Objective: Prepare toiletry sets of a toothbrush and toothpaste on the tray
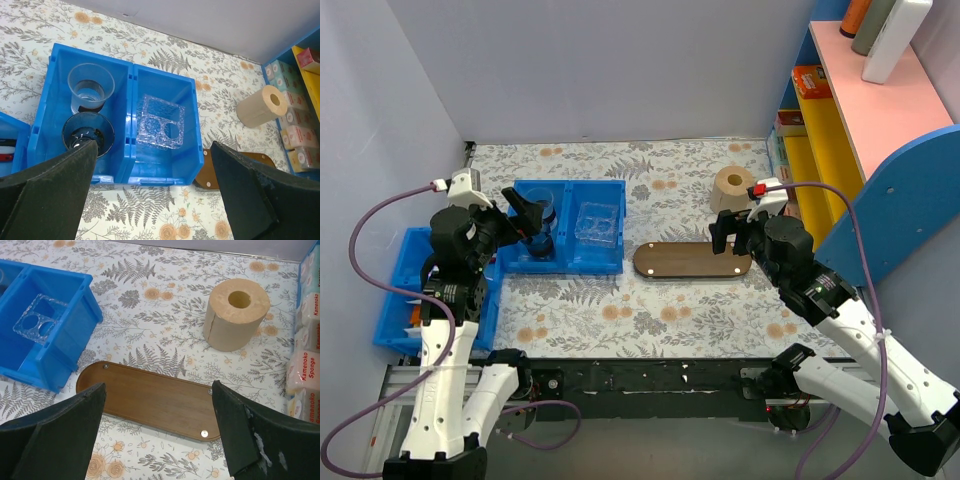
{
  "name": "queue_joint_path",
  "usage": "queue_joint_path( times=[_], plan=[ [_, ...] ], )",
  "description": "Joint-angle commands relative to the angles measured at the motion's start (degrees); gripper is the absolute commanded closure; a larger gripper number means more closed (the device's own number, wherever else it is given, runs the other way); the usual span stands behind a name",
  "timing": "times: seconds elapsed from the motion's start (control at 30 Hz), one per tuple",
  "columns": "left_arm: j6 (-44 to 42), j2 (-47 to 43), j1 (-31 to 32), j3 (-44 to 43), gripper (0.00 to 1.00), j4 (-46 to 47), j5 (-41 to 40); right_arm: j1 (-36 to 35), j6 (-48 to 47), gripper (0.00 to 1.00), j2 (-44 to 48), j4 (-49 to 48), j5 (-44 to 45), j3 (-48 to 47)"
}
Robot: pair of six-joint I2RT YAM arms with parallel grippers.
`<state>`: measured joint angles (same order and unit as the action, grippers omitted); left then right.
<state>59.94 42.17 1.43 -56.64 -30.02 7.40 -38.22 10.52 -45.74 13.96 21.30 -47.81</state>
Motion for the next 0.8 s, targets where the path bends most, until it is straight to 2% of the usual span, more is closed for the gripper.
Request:
queue_joint_path(
  times=[0.0, 0.27, 0.57, 0.73, 0.77],
  plan=[
    [-3.4, 1.2, -0.2, -2.5, 0.02, -1.1, 3.6, 0.1, -0.2, 0.06, -0.1, 0.5, 1.1, -3.1],
    [-5.9, 9.1, -0.2, -5.7, 0.02, -4.6, 4.6, 0.1, -0.2, 0.09, -0.8, 2.2, 1.1, -3.9],
    [-1.9, 16.1, -0.6, -2.6, 0.02, -7.5, -8.8, 0.1, -0.6, 0.11, -1.1, 3.4, 0.5, -3.6],
    [-0.4, 18.1, -4.8, -0.6, 0.13, -7.1, -10.3, 0.1, -0.6, 0.12, -0.8, 2.6, -0.7, -3.3],
    [-0.1, 18.6, -5.6, -0.6, 0.17, -7.1, -10.8, 0.2, -0.6, 0.12, -0.8, 2.6, -1.3, -3.3]
  ],
)
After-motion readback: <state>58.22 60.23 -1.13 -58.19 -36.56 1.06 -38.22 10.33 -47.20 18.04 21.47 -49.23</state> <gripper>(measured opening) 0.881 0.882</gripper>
